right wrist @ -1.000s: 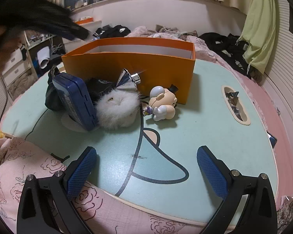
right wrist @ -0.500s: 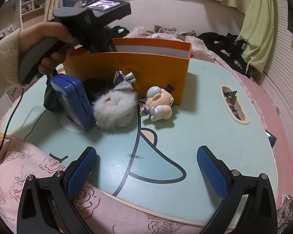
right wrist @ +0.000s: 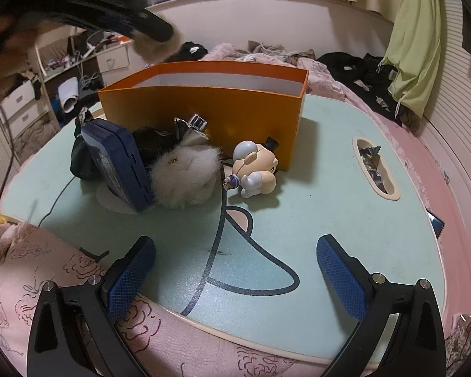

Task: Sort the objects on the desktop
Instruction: 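Reach the left gripper into the box and grasp the beige fluffy pompom, then lift the beige pompom out and set it behind the blue tin, release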

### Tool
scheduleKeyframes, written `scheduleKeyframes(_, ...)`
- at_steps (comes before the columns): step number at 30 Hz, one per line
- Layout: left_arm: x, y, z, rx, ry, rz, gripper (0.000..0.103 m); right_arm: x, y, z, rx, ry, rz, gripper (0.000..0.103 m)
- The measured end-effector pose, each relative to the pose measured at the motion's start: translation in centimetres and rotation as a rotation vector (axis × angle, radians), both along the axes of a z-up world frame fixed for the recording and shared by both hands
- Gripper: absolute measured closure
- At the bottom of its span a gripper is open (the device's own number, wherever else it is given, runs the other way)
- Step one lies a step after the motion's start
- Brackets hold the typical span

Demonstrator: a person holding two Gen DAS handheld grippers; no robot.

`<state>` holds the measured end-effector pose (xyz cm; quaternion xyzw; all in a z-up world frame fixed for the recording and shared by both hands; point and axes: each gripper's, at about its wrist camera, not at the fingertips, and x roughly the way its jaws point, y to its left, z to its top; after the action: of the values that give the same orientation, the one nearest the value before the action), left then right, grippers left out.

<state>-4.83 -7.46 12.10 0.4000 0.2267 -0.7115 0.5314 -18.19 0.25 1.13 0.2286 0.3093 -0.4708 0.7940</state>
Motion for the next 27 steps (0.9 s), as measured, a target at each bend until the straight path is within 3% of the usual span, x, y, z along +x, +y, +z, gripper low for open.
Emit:
scheduleKeyframes(3, -0.4, 2.9, -0.8, -0.001, 0.005, -0.053, 0.076, 0.1, 0.0, 0.0, 0.000, 0.000, 0.001, 0.000)
scheduleKeyframes(7, -0.3, 3.3, -2.6, 0.045, 0.028, -0.066, 0.072, 0.0, 0.0, 0.0, 0.000, 0.001, 0.004, 0.000)
scheduleKeyframes(10, 0.4, 3.8, -2.1, -0.023, 0.067, -0.062, 0.070, 0.1, 0.0, 0.0, 0.000, 0.001, 0.005, 0.000)
scheduleKeyframes(12, 1.6, 4.7, -1.2, -0.070, 0.134, -0.038, 0.052, 0.1, 0.0, 0.0, 0.000, 0.001, 0.005, 0.000)
scheduleKeyframes(13, 2.2, 5.4, -0.9, -0.087, 0.157, -0.025, 0.034, 0.1, 0.0, -0.1, 0.000, 0.001, 0.005, 0.000)
scheduleKeyframes(14, 2.8, 6.3, -0.6, -0.113, 0.175, -0.008, 0.025, 0.0, 0.0, 0.0, 0.000, 0.002, 0.005, 0.000)
scheduleKeyframes(20, 4.9, 11.7, -2.9, -0.169, 0.120, 0.062, 0.024, 0.0, -0.1, -0.1, 0.000, 0.002, 0.006, 0.000)
scheduleKeyframes(27, 4.8, 12.4, -9.6, -0.079, -0.032, 0.144, 0.024, 0.0, -0.1, -0.1, 0.000, 0.001, 0.008, 0.000)
